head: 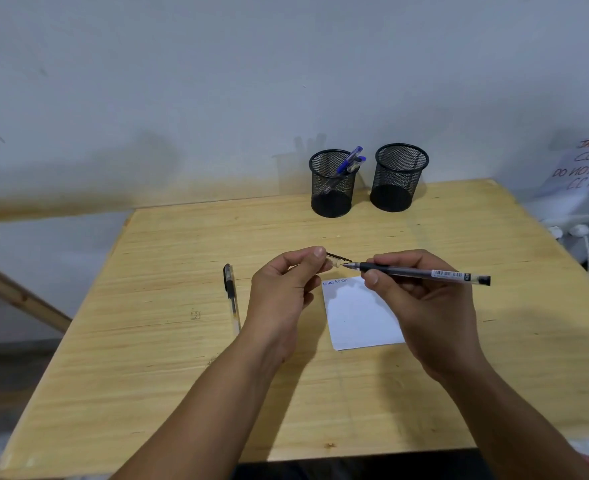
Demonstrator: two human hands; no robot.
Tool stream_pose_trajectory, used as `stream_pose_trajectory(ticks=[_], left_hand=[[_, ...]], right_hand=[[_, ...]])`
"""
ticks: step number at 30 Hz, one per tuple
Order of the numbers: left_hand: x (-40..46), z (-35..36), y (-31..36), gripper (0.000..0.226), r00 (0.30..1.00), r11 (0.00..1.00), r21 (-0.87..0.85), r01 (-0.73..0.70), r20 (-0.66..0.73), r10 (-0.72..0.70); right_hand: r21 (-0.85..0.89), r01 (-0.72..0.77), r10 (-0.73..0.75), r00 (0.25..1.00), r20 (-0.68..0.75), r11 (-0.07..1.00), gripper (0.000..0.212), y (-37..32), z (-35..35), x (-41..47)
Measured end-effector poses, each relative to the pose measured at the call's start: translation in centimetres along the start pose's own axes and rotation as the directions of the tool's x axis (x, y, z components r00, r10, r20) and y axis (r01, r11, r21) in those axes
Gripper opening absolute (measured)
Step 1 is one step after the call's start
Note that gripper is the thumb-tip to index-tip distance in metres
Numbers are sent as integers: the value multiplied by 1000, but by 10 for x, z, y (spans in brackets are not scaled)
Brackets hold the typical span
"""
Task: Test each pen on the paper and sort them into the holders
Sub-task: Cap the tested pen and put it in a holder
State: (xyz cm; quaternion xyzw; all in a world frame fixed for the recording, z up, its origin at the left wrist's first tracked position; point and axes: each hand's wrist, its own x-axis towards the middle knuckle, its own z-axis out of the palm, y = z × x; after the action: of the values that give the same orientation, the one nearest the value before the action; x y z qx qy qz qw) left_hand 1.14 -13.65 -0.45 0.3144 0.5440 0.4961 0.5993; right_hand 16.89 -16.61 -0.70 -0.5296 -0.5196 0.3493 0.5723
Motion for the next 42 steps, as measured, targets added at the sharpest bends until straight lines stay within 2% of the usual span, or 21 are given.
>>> stream_pose_trajectory(ticks=[6,10,15,21,25,28,30,32,35,39,42], left_hand=[[-5,6,-4,8,1000,999,-45,11,22,-10],[-8,9,-7,5,997,998,-39,-45,58,47],[-11,15,-11,17,989,988,-72,-136,52,140],[-12,18,-21,11,976,970,-105,-218,-27,216],[-12,19,-24,9,965,959,-109,-261,-30,259],[-10,19,-22,9,960,955,-100,-279,1,281],[-8,20,-19,10,964,962,-77,-262,37,265],[-6,24,-18,14,973,976,-17,-215,80,216],[0,37,-17,13,977,984,79,-161,154,148],[30,58,-14,18,975,972,179,-150,190,116],[68,74,-12,30,973,954,241,-178,185,135]], right_hand=[[14,5,-5,999,-49,1000,19,4,3,-2],[116,-26,36,996,-80,993,20,4,4,-3],[278,-133,165,982,-95,951,17,8,5,-4],[303,-135,176,978,-112,943,17,10,11,-13],[299,-116,157,981,-117,947,21,11,11,-13],[292,-122,156,983,-95,949,14,8,8,-10],[300,-135,166,983,-79,944,18,5,4,-5],[384,-168,211,975,-73,908,30,3,-1,4],[488,-201,286,952,-106,850,33,1,-10,22],[444,-166,270,946,-182,880,8,7,-34,61],[185,-182,227,939,-259,966,9,16,-59,98]])
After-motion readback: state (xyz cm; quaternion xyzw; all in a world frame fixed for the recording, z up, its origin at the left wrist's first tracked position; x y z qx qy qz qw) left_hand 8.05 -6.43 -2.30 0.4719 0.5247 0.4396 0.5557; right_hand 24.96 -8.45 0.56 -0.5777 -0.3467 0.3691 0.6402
